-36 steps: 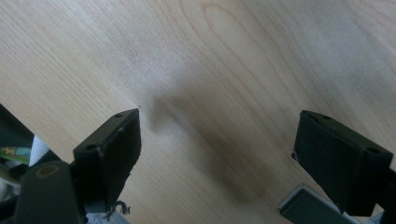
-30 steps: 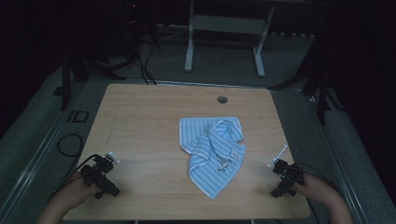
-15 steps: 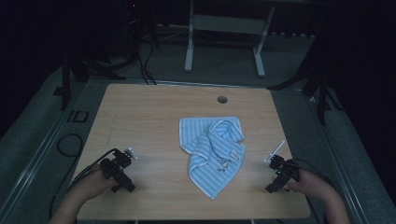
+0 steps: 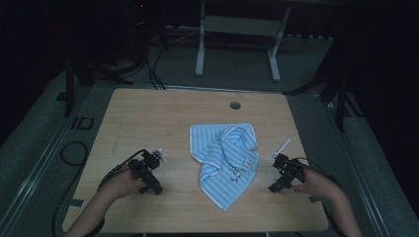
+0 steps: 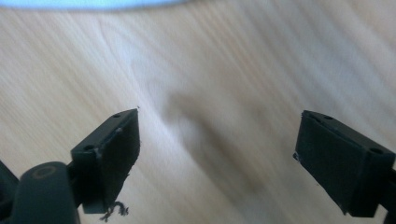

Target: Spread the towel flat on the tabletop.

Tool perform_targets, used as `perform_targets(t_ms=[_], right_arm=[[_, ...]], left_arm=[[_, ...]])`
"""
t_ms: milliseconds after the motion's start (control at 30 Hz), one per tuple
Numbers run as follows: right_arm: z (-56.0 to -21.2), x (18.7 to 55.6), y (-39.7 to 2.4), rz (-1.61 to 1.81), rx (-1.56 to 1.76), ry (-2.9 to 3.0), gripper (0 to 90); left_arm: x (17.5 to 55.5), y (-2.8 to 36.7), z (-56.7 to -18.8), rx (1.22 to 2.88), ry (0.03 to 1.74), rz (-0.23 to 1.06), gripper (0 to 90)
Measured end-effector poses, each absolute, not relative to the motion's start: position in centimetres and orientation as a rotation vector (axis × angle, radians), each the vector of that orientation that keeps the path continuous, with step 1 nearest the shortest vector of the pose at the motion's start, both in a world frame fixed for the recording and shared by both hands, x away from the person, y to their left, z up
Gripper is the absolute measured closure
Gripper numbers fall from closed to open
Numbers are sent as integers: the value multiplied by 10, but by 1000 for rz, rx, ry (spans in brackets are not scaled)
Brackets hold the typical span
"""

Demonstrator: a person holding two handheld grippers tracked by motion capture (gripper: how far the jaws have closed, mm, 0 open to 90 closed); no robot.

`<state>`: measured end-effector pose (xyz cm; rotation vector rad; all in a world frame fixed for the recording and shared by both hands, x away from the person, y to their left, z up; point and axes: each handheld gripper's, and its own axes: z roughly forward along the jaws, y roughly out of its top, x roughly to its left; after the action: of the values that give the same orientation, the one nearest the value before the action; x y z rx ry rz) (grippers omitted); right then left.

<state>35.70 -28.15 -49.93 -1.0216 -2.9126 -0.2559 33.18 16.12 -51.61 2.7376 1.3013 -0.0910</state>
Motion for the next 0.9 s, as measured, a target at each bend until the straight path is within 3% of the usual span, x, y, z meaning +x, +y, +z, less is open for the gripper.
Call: perform_targets(t_ms=[567, 900], right_arm=[[-489, 394, -233, -394, -885, -3029, 419], [-487, 418, -215, -482, -839, -3080, 496]], left_arm=[[350, 84, -503, 2741, 1104, -74, 12], [354, 34, -495, 2744, 987, -43, 13]])
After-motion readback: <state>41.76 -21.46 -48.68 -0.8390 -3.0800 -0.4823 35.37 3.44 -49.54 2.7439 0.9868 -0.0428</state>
